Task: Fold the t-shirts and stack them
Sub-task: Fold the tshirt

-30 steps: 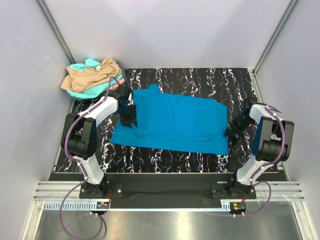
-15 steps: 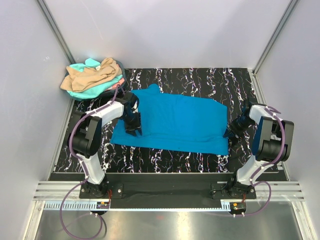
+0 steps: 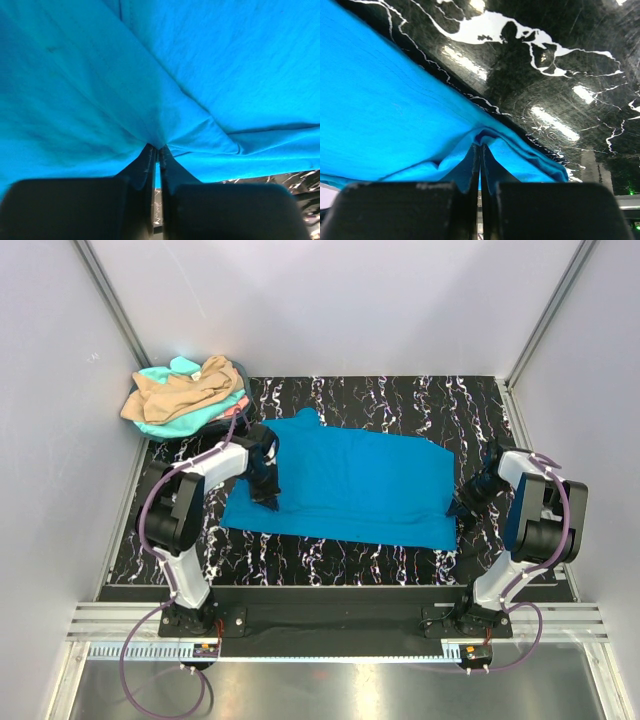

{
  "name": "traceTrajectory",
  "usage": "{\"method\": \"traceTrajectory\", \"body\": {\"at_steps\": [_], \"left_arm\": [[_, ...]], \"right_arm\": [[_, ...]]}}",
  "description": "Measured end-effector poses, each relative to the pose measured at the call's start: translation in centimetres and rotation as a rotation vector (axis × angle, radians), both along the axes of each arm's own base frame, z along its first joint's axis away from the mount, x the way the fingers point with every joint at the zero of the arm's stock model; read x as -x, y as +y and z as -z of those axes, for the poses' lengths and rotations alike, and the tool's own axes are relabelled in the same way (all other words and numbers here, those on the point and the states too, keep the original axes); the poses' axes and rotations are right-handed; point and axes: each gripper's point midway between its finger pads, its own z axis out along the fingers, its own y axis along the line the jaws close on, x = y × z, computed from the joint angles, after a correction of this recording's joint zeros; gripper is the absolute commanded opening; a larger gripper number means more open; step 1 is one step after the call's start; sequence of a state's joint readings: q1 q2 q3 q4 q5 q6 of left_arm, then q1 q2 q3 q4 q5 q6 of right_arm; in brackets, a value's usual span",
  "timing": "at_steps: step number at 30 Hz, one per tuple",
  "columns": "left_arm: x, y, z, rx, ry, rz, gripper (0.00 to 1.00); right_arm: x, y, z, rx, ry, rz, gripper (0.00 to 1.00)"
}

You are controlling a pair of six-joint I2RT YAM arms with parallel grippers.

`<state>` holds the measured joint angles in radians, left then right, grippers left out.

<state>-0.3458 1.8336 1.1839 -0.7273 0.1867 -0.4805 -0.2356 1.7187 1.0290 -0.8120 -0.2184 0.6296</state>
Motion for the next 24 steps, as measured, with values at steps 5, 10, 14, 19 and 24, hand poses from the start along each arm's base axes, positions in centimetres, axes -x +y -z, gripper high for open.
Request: {"method": "traceTrajectory", "body": {"at_steps": [5,10,14,19,24], "left_arm": [[-0.2,0.3,-1.7,-0.005,-0.044,-0.003,0.00],[-1.3,0.3,-3.5,-0.008,-0.098,-0.009,0.00],[-2.3,0.2,-4.5,-0.014,-0.133,-0.014,0.00],[-3.2,0.4,-5.3,-0.033,-0.161,-0.022,0.00],[-3.4,0.8,-5.2,-0.059,-0.159,-0.027,0.00]], "right_arm": [[0.3,-0.4,0.1,0.025,0.007,0.003,0.00],[0.3,-0.8,-0.1,0.052,0.001,0.011,0.00],[0.4,-1.1,0.0,0.068,0.005,0.013,0.00],[0.4,-1.2,0.1,0.079,0.007,0.013,0.00],[0.3,-1.3,0.1,0.079,0.005,0.013,0.00]]}}
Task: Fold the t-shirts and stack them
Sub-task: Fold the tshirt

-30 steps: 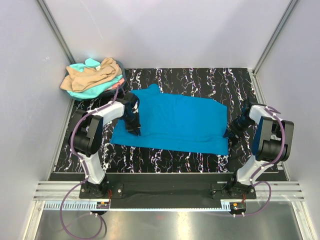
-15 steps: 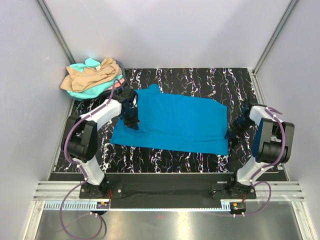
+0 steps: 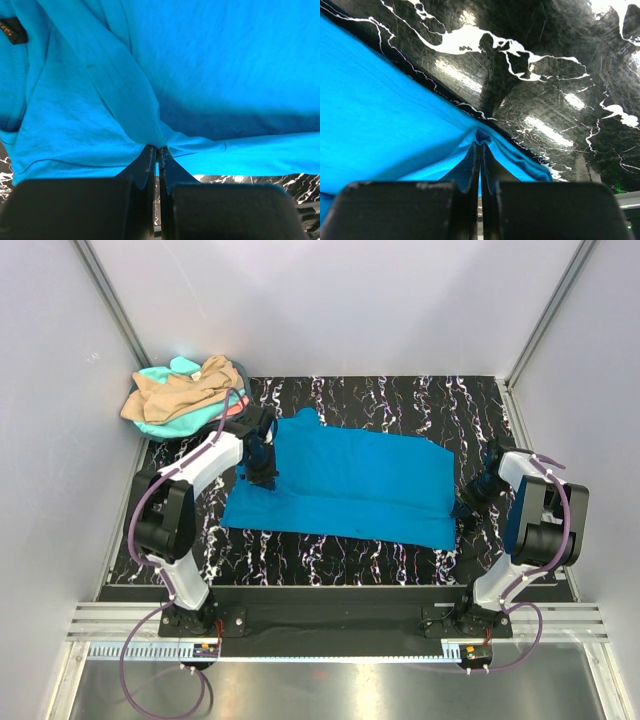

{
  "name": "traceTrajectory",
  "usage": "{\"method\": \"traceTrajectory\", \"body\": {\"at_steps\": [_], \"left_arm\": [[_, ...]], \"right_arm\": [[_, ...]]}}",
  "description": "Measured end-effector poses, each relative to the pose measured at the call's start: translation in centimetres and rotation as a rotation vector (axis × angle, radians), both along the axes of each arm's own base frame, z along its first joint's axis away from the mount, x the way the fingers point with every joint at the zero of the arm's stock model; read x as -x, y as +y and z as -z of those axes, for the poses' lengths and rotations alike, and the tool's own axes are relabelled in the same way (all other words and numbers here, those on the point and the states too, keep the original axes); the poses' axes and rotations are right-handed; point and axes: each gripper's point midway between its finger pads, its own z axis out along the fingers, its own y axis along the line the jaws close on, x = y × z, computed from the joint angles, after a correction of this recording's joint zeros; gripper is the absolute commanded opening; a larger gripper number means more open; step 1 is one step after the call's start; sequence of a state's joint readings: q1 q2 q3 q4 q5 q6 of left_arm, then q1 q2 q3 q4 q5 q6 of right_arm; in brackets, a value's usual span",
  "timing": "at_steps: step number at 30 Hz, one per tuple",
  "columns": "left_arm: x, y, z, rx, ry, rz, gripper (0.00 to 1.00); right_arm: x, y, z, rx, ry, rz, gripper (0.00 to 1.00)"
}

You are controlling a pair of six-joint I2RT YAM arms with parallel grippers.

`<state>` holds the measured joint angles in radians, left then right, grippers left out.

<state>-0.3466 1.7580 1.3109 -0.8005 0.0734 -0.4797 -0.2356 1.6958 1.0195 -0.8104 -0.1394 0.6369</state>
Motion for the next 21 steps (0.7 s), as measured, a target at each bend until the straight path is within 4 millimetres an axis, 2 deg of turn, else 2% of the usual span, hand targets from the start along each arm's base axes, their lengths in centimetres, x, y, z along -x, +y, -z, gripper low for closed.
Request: {"method": "traceTrajectory", "body": {"at_steps": [11,21], "left_arm": [[0.2,0.1,2.0,-0.024,0.056,0.000,0.00],[0.2,0.2,2.1,-0.027,0.057,-0.001,0.00]], "right_arm": [[-0.3,-0.1,0.3,-0.002,0.006,0.000,0.00],[-1.1,-0.2,-0.2,0.000,-0.019,-0.001,0.01]]}}
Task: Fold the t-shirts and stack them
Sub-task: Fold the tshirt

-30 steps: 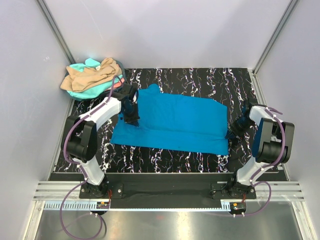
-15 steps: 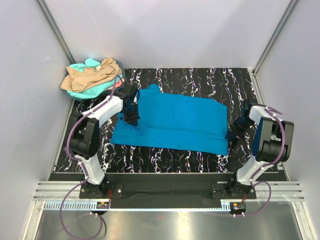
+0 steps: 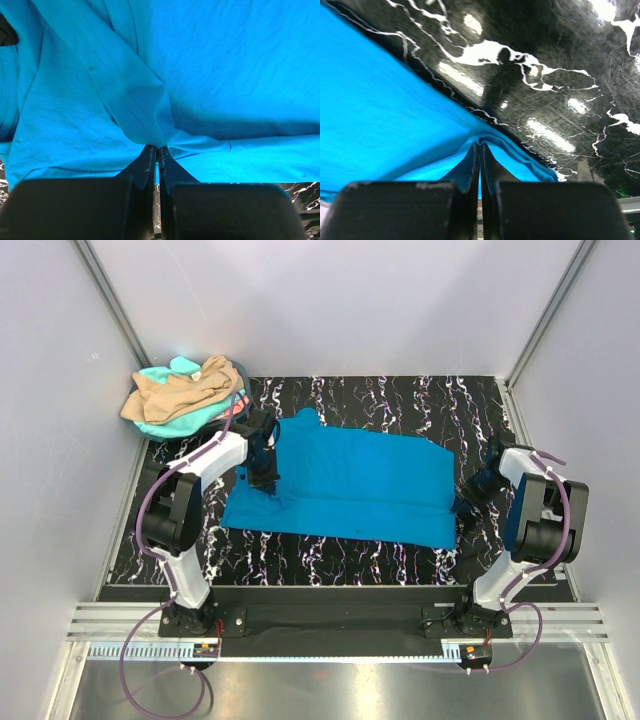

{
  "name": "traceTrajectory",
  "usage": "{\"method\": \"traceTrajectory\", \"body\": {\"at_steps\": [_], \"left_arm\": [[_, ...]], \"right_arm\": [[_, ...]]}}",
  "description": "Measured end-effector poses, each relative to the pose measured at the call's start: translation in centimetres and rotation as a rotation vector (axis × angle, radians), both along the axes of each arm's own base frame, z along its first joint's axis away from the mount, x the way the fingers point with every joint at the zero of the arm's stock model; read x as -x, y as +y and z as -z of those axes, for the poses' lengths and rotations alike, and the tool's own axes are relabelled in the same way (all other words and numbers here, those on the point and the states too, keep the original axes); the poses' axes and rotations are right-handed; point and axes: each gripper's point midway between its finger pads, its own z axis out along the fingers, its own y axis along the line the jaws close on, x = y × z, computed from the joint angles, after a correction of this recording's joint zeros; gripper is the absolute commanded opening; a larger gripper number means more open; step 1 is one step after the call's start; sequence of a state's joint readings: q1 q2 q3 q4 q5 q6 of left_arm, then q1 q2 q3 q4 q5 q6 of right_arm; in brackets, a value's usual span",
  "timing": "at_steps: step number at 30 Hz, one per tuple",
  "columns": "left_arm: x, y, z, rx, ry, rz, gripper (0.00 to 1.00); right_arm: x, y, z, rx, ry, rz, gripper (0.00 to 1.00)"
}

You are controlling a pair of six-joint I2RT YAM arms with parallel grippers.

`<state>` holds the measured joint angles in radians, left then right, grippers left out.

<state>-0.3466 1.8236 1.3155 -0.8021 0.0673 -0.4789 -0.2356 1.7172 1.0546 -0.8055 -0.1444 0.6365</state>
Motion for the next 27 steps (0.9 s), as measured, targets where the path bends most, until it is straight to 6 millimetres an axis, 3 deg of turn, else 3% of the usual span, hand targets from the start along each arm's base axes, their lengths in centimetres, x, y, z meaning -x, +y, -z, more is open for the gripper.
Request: {"method": "traceTrajectory", "body": {"at_steps": [4,6,7,8,11,12,13,15,18,20,21,22,24,27], "left_arm": [[0.0,0.0,0.0,0.000,0.001,0.000,0.00],[0.0,0.0,0.1,-0.001,0.002,0.000,0.02],[0.0,0.0,0.2,-0.002,0.004,0.000,0.09],[0.0,0.0,0.2,-0.003,0.005,0.004,0.24],[0.1,0.3,0.2,-0.019,0.006,0.009,0.51],[0.0,0.6,0.2,-0.035,0.003,0.004,0.66],[-0.1,1.0,0.1,-0.053,-0.004,0.005,0.76],[-0.1,1.6,-0.6,-0.082,-0.024,0.000,0.89],[0.2,2.7,-3.8,-0.111,-0.102,-0.014,0.86],[0.5,3.6,-6.6,-0.108,-0.178,-0.033,0.78],[0.7,4.0,-7.7,-0.092,-0.220,-0.047,0.72],[1.3,4.7,-8.4,-0.080,-0.243,-0.067,0.59],[2.4,6.7,-8.2,-0.066,-0.246,-0.128,0.49],[4.4,10.3,-4.9,-0.065,-0.132,-0.248,0.48]], "right_arm": [[-0.7,-0.1,-0.4,0.000,-0.018,-0.001,0.04],[-0.9,-0.1,-0.3,-0.003,-0.017,0.000,0.12],[-1.0,-0.1,-0.1,-0.003,-0.013,-0.001,0.16],[-1.0,-0.1,0.0,-0.005,-0.008,-0.003,0.20],[-0.9,-0.2,0.2,-0.003,0.005,-0.013,0.32],[-0.9,-0.3,0.2,-0.001,0.007,-0.019,0.34],[-0.9,-0.4,0.0,0.006,0.010,-0.028,0.42],[-0.7,-0.9,-0.5,0.032,0.010,-0.054,0.47],[0.2,-1.2,-2.1,0.066,-0.004,-0.096,0.52],[0.7,-1.2,-3.6,0.079,-0.045,-0.118,0.53],[1.0,-0.9,-4.4,0.076,-0.067,-0.127,0.53],[1.3,-0.6,-5.0,0.065,-0.091,-0.134,0.52],[1.9,0.1,-5.4,0.040,-0.108,-0.145,0.52],[3.1,1.5,-4.3,-0.024,-0.076,-0.161,0.51]]}}
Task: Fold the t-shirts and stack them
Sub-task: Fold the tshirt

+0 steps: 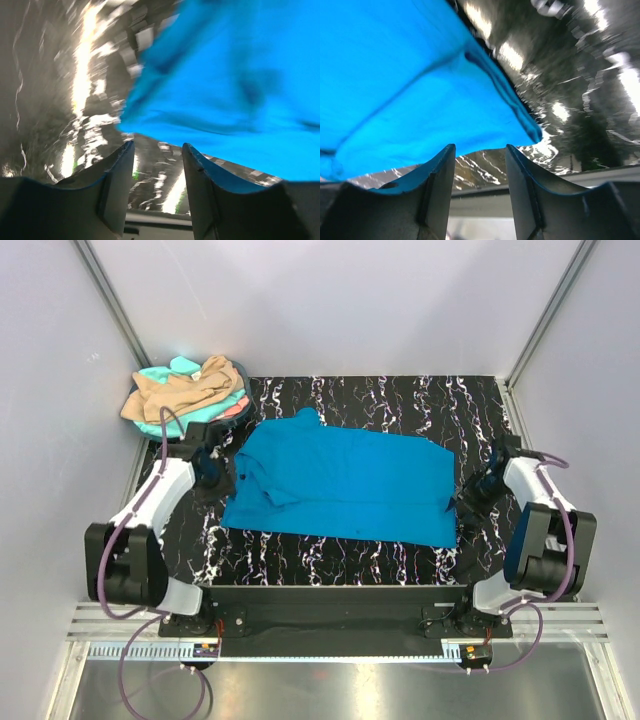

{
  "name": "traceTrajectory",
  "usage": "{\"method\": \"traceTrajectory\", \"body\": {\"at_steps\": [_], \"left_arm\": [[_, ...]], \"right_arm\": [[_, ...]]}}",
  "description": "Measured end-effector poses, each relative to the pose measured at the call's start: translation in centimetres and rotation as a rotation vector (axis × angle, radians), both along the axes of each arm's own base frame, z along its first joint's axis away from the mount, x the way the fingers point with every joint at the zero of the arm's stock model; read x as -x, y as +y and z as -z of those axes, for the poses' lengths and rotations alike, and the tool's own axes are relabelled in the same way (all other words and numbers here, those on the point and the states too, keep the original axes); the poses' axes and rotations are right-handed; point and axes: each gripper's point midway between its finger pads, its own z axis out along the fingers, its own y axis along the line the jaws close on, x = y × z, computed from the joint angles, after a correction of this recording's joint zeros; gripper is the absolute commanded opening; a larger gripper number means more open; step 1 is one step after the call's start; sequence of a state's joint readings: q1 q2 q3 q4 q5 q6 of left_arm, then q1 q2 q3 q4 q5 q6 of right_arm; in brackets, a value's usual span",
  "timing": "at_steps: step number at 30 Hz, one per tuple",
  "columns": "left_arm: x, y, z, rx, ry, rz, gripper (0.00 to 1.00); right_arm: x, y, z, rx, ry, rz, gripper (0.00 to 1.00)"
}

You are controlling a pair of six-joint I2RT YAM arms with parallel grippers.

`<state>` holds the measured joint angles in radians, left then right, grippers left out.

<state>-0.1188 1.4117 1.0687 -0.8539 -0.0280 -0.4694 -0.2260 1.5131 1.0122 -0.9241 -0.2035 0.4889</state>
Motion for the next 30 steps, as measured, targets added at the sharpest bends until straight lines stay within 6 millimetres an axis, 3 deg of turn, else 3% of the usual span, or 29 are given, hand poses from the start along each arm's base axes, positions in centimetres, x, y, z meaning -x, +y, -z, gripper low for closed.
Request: {"method": "traceTrajectory", "body": {"at_steps": [4,10,16,30], "left_arm": [[1.9,2.1,4.0,0.004,0.149,-0.080,0.51],[1.3,2.8,5.2,0.058,0.164,-0.156,0.35],[3.1,4.0,7.1,0.070,0.224,-0.239,0.21],[4.1,3.6,7.9,0.093,0.241,-0.258,0.31]], "right_arm": [[1.2,1.8,1.8,-0.062,0.069,-0.037,0.50],[1.9,2.9,2.7,-0.077,0.106,-0.077,0.39],[1.9,2.8,2.7,-0.072,0.104,-0.090,0.35],[2.0,2.8,3.2,-0.072,0.099,-0.092,0.34]]}}
